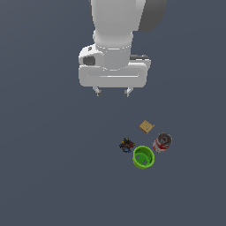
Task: Pick up a designated object from a clutter of objects.
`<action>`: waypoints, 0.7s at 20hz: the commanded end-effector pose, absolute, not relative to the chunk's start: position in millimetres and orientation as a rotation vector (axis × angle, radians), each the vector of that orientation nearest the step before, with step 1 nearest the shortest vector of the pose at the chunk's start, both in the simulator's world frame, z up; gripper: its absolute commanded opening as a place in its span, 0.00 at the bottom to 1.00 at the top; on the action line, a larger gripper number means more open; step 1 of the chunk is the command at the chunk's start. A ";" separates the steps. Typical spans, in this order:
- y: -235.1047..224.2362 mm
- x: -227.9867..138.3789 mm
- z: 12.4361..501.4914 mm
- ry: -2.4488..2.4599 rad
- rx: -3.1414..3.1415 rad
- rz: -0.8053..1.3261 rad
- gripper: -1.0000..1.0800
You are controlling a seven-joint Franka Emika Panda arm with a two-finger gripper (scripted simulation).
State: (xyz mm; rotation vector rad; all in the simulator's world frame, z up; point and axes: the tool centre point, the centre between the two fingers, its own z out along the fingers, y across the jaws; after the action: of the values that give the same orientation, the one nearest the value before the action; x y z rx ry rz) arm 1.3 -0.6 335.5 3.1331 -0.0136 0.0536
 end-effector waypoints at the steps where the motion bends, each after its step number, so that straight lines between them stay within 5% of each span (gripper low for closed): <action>1: -0.6 1.3 335.5 -0.014 3.133 0.054 0.96; 14: -30.7 -8.1 327.9 -0.106 3.138 -0.007 0.96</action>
State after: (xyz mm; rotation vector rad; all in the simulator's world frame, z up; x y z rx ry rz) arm -8.0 -31.3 328.0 3.1376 -0.1080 -0.0059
